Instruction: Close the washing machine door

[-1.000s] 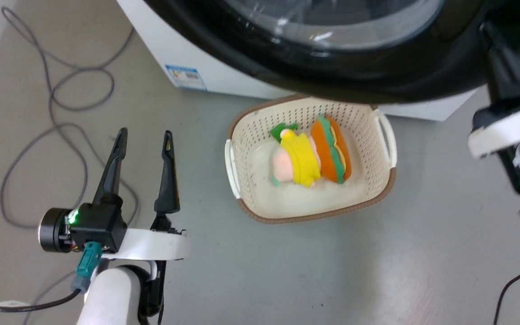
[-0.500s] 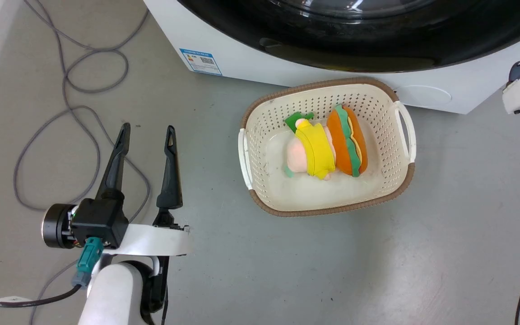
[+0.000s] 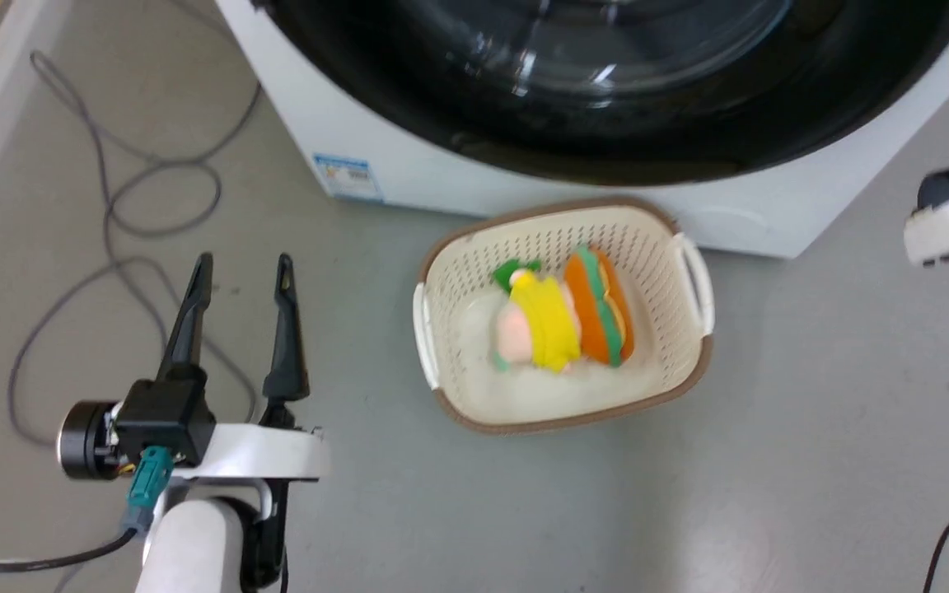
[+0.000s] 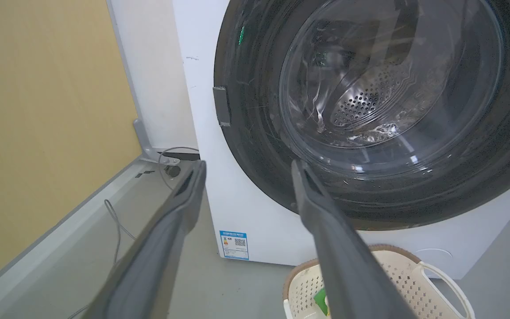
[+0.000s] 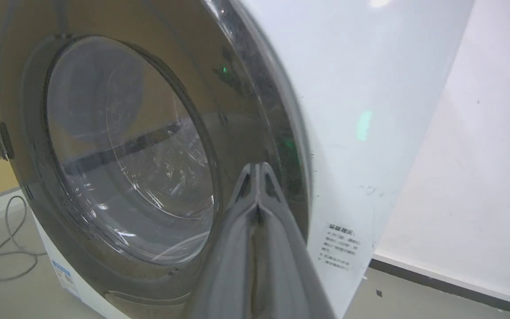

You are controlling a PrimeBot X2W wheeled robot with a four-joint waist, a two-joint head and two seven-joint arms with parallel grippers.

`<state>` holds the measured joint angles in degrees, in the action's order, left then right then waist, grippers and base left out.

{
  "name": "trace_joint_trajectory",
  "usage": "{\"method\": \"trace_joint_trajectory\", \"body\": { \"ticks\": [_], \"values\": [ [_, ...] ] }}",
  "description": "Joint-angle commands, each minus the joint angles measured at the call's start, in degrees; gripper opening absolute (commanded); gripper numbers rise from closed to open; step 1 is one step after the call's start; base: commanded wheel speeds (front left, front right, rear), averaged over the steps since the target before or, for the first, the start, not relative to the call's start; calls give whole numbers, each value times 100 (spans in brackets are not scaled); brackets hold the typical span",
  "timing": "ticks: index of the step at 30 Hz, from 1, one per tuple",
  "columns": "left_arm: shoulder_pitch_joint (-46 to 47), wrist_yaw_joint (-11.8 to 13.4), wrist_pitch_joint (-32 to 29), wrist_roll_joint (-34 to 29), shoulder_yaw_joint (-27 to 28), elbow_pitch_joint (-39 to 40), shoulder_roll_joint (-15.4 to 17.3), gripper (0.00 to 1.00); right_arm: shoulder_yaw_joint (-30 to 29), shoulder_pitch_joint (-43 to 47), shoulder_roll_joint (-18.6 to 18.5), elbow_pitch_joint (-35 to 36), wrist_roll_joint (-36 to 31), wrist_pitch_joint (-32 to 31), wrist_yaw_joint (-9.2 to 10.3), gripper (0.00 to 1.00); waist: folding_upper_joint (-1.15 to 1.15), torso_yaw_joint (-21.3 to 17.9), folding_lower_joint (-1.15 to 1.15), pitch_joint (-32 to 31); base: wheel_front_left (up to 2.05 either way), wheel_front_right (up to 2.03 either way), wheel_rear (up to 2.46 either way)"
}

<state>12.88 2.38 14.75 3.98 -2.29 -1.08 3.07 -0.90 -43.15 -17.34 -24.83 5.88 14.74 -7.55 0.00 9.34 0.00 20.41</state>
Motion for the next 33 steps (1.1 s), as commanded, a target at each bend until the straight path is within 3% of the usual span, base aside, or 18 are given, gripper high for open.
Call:
{"method": "trace_joint_trajectory", "body": {
  "ticks": [1,5,10,11,12,13,21,33],
  "values": [
    [-107,25,25,-49,63,-33,5,100,-169,276,109,337,-152,26,6,0,0,-225,0,-313,0,0,0],
    [-285,96,25,-115,195,-132,23,100,-527,893,469,1018,-424,26,6,0,0,-471,0,-675,0,0,0],
    [-516,146,25,-157,287,-236,32,100,-750,1595,899,1342,-701,26,6,0,0,-772,0,-1044,0,0,0],
    [-616,158,25,-157,325,-257,36,100,-805,1819,1034,1384,-743,26,6,27,0,-887,0,-1167,0,0,0],
    [-663,159,25,-153,340,-268,36,100,-830,1930,1096,1377,-743,26,6,70,0,-934,0,-1226,0,0,0],
    [-712,162,25,-150,354,-280,35,100,-866,2040,1162,1366,-694,26,6,100,0,-974,0,-1286,0,0,0],
    [-1034,127,25,-89,411,-352,27,100,-786,2935,1411,1384,-305,26,6,100,0,-1162,0,-1666,0,0,0],
    [-1409,171,25,-67,328,-456,5,100,-368,4107,1445,1616,290,26,6,100,0,-1148,0,-2000,0,0,0]
  ]
}}
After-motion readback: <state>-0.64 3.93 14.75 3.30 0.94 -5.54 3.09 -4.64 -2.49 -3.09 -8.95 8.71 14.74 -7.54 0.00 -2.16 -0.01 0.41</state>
